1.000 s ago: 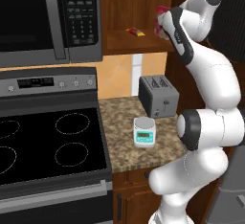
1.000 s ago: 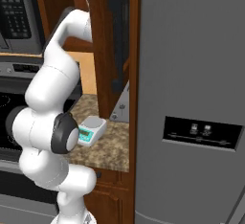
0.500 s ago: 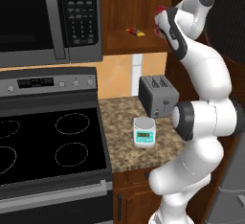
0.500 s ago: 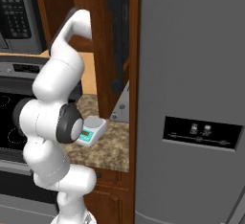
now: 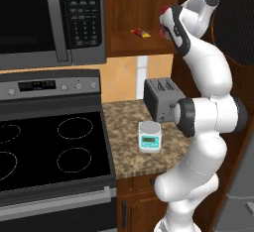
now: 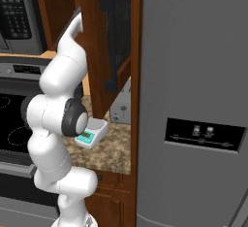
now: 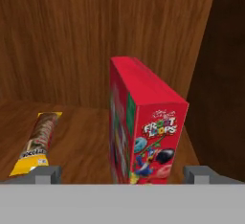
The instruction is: Pick the cereal and place it on the digital scale for weighing, and close the cabinet.
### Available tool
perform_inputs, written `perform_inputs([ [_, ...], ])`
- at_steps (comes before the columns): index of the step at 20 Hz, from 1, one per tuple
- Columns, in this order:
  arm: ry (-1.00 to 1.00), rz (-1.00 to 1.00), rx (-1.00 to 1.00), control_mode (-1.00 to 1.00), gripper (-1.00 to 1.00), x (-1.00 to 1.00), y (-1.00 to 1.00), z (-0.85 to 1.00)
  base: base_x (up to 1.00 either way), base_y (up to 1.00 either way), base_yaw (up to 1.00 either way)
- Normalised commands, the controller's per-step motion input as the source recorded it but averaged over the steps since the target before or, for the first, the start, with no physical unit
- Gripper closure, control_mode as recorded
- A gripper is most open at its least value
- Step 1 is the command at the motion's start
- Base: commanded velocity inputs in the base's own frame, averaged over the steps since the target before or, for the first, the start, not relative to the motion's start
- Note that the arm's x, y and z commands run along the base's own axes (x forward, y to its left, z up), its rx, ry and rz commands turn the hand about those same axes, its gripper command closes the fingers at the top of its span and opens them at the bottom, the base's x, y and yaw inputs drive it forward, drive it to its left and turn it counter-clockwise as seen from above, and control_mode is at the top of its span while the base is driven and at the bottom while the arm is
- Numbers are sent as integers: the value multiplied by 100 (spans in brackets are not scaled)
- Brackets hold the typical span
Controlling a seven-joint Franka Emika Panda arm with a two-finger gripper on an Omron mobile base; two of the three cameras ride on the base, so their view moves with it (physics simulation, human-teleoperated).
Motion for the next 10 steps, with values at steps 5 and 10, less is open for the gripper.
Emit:
perform_inputs([
  [5, 0, 0, 0, -100, -100, 11, 0, -2, 0, 0, 0],
  [10, 0, 0, 0, -100, -100, 11, 0, -12, 0, 0, 0],
])
